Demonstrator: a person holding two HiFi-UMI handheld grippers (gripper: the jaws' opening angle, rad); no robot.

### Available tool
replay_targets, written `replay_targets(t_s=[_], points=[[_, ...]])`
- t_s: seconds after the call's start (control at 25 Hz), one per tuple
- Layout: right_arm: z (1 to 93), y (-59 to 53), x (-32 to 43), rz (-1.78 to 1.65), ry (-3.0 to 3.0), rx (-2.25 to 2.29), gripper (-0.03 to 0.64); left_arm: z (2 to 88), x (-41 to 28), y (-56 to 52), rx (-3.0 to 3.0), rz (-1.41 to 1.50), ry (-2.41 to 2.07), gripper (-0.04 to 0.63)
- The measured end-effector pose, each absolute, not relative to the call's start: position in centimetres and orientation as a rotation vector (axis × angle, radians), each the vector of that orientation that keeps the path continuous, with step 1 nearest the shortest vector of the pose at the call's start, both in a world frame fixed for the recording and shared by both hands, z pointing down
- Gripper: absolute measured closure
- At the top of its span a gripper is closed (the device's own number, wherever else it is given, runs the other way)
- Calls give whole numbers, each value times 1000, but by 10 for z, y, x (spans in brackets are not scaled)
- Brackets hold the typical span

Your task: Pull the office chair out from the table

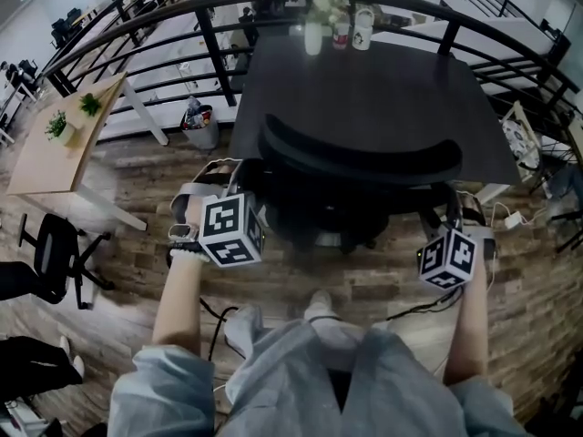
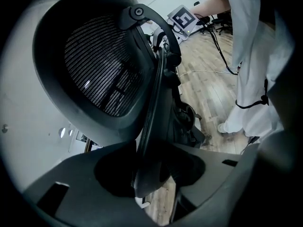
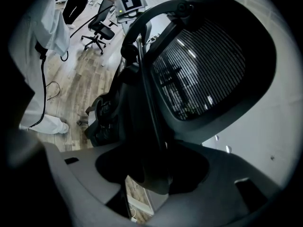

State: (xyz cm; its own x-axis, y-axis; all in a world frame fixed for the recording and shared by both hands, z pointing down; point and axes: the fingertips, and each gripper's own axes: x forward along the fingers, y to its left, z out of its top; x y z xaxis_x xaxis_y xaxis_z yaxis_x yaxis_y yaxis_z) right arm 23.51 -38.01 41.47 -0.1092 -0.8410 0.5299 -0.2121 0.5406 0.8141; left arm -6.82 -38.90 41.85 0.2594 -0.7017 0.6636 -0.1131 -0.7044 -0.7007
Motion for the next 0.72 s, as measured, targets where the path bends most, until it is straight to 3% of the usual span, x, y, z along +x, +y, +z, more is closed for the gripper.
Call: replay_targets(t_s=[0.72], points=[[413,-397,248,-680,-1619,961,397,421,-54,-407,-2010,-1456,699,405]])
